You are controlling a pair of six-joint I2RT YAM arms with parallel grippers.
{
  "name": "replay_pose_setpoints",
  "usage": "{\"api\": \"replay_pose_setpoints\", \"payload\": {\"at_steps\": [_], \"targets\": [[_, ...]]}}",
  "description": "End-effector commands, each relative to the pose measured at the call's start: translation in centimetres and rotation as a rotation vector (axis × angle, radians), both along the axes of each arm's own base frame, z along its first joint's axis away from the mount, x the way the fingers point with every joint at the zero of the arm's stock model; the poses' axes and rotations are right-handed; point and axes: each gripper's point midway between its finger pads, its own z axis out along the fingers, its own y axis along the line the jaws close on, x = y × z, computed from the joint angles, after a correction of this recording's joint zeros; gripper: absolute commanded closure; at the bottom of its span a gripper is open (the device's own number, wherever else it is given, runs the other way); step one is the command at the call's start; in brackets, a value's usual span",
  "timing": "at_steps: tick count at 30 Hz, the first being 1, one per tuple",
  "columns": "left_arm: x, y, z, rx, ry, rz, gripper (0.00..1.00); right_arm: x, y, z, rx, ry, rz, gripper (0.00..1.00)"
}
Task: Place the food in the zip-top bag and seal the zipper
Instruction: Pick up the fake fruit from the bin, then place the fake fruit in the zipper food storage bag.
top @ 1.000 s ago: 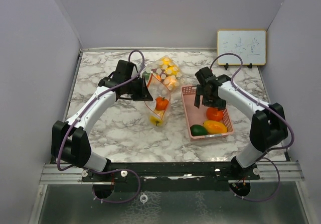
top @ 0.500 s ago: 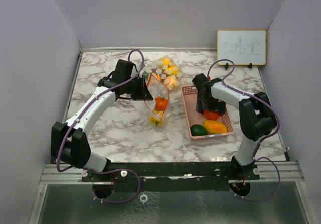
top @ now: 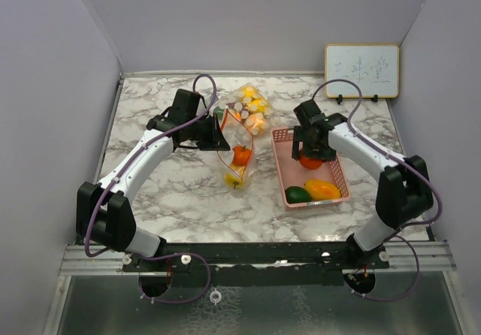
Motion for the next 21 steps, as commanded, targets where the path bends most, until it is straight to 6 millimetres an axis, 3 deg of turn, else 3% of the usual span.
{"api": "replay_pose_setpoints", "payload": {"at_steps": [1, 6, 9, 13, 16, 19, 21], "targets": [[-0.3, -0.5, 1.6, -0.037, -0.041, -0.033, 1.0, 1.8, 7.3, 12.4, 0.336, -0.279, 0.246, 0.35], [-0.3, -0.6, 1.6, -0.041, -0.042, -0.035, 1.0, 0.2, 15.4, 23.4, 0.765, -0.481, 0.535, 0.36], [-0.3, -0.7, 1.6, -0.045, -0.04, -0.034, 1.0, -1.6, 19.8, 26.8, 0.951, -0.506, 0.695, 0.36], [-0.2, -0.7, 2.1, -0.052, -0.051, -0.03, 1.0, -3.6, 24.8, 26.4, 1.028, -0.465, 0.809, 0.36], [-0.1, -0.7, 2.2, -0.055, -0.049, -0.025, 1.0, -4.0, 26.8, 25.1, 1.079, -0.426, 0.813, 0.35], [-0.2, -0.8, 2.4, -0.062, -0.051, -0.021, 1.0, -2.9, 27.1, 22.8, 1.04, -0.401, 0.747, 0.33], [-0.1, -0.8, 2.6, -0.067, -0.054, -0.018, 1.0, -1.4, 26.1, 21.1, 0.947, -0.404, 0.661, 0.3]]}}
